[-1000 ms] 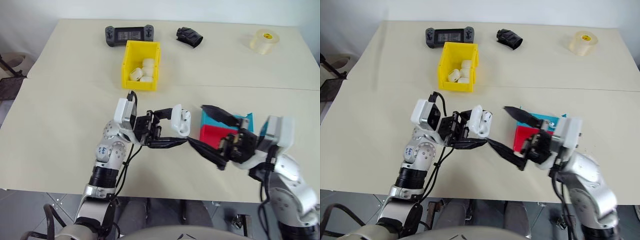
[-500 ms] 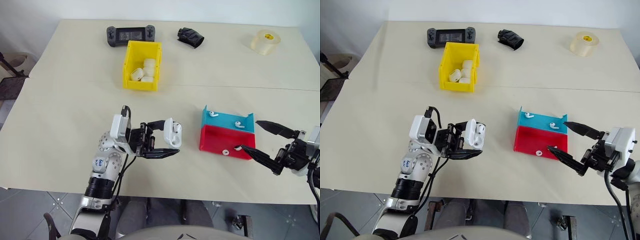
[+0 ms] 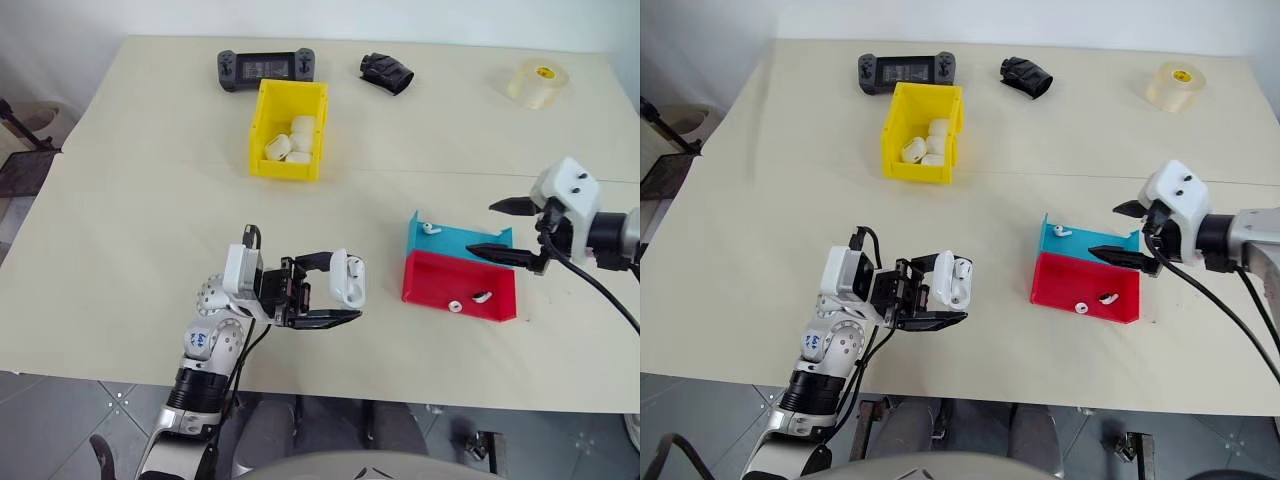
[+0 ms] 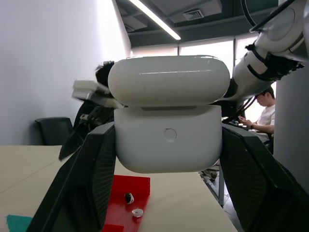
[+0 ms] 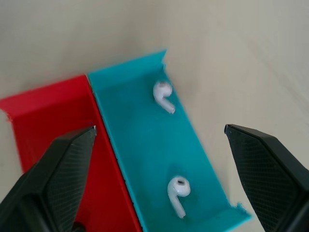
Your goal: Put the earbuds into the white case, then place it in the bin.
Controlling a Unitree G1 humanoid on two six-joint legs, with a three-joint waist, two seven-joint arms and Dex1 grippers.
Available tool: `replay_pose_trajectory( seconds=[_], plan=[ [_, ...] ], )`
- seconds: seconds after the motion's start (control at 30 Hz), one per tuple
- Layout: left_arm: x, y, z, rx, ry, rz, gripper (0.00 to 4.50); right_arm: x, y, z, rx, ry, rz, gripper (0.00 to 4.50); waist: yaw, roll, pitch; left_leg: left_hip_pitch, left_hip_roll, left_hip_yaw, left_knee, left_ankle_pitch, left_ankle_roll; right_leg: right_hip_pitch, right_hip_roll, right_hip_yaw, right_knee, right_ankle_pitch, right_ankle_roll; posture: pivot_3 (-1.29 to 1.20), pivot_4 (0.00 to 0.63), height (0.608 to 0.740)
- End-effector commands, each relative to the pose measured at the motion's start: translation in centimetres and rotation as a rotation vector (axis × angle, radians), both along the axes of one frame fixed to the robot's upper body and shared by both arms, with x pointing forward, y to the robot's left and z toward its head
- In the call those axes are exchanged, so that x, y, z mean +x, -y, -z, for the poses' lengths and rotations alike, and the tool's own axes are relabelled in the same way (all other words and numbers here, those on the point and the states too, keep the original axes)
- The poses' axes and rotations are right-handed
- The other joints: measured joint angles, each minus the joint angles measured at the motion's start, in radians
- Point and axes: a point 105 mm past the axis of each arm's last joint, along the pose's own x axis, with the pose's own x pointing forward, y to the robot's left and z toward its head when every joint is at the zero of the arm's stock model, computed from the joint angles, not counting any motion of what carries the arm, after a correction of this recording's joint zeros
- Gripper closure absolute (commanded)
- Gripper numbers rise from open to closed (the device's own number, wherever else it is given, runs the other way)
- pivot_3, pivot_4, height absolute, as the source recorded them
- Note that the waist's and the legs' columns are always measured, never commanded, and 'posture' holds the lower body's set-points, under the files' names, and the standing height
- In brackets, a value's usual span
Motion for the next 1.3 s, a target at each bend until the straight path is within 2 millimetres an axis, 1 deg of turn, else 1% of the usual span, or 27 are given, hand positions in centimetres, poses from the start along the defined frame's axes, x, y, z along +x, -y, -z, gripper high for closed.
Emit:
replay_pose_trajectory(
  seconds=[0.03, 0.17, 0.23, 0.37, 0.53, 0.63, 0.9, 1.0, 1.17, 1.3],
  plan=[
    [-0.5, 0.1, -0.7, -0.020, 0.046, -0.008, 1.70, 1.2, 2.1, -0.2, -0.120, -0.033, 0.070, 0.04, 0.002, 0.000, 0.000, 0.000, 0.000, 0.000, 0.000, 0.000, 0.000, 0.000, 0.000, 0.000, 0.000, 0.000, 0.000, 0.00, 0.150, 0.740],
    [-0.5, 0.3, -0.7, -0.029, 0.048, -0.017, 1.70, 2.3, 3.3, 0.2, -0.215, -0.073, 0.072, 0.04, 0.000, 0.000, 0.000, 0.000, 0.000, 0.000, -0.001, 0.000, 0.000, -0.001, 0.000, -0.001, 0.000, 0.000, 0.000, 0.00, 0.150, 0.740],
    [-0.6, 0.3, -0.8, -0.033, 0.047, -0.021, 1.70, 2.7, 3.4, 0.2, -0.232, -0.074, 0.058, 0.04, -0.001, 0.000, 0.000, 0.000, 0.000, 0.001, -0.001, 0.000, 0.000, -0.001, 0.000, 0.000, 0.000, 0.000, 0.000, 0.00, 0.150, 0.740],
    [-0.7, 0.4, -0.8, -0.038, 0.047, -0.025, 1.70, 2.6, 2.9, 0.5, -0.236, -0.116, 0.012, 0.04, -0.001, 0.001, 0.000, 0.000, 0.000, 0.002, -0.001, 0.000, 0.000, -0.002, 0.001, 0.000, 0.001, 0.000, 0.000, 0.00, 0.150, 0.740],
    [-0.7, 0.5, -0.8, -0.040, 0.049, -0.027, 1.70, 2.8, 2.8, 0.7, -0.257, -0.122, -0.010, 0.04, -0.001, 0.001, 0.000, 0.000, 0.000, 0.002, -0.001, 0.000, 0.000, -0.002, 0.001, 0.000, 0.001, 0.000, 0.000, 0.00, 0.150, 0.740],
    [-0.7, 0.5, -0.9, -0.042, 0.050, -0.028, 1.70, 2.9, 2.2, 0.9, -0.253, -0.128, -0.035, 0.04, -0.001, 0.001, 0.000, 0.000, 0.000, 0.002, -0.001, 0.000, 0.000, -0.002, 0.001, 0.000, 0.001, 0.000, 0.000, 0.00, 0.150, 0.740],
    [-0.7, 0.6, -1.0, -0.045, 0.054, -0.029, 1.70, 3.2, 1.9, 2.0, -0.284, -0.145, -0.064, 0.04, -0.001, 0.001, 0.000, 0.000, 0.000, 0.002, -0.001, 0.000, 0.000, -0.002, 0.001, 0.000, 0.001, 0.000, 0.000, 0.00, 0.150, 0.740],
    [-0.6, 0.6, -1.1, -0.046, 0.054, -0.032, 1.70, 3.3, 2.1, 2.2, -0.293, -0.147, -0.069, 0.63, 0.000, 0.001, 0.000, 0.000, 0.000, 0.002, -0.001, 0.000, 0.000, -0.002, 0.001, 0.000, 0.002, 0.000, 0.000, 0.00, 0.150, 0.740],
    [-0.6, 0.6, -1.2, -0.046, 0.055, -0.035, 1.70, 3.3, 1.9, 2.4, -0.310, -0.155, -0.090, 2.25, -0.001, 0.001, 0.000, 0.000, -0.001, 0.002, 0.000, 0.000, 0.000, -0.002, 0.001, 0.000, 0.002, 0.000, 0.000, 0.00, 0.150, 0.740],
    [-0.5, 0.6, -1.3, -0.046, 0.058, -0.037, 1.70, 3.5, 1.7, 2.2, -0.319, -0.152, -0.098, 2.25, -0.001, 0.001, 0.000, 0.000, -0.001, 0.002, 0.000, 0.000, 0.000, -0.002, 0.001, 0.000, 0.002, 0.000, 0.000, 0.00, 0.150, 0.740]
  ],
)
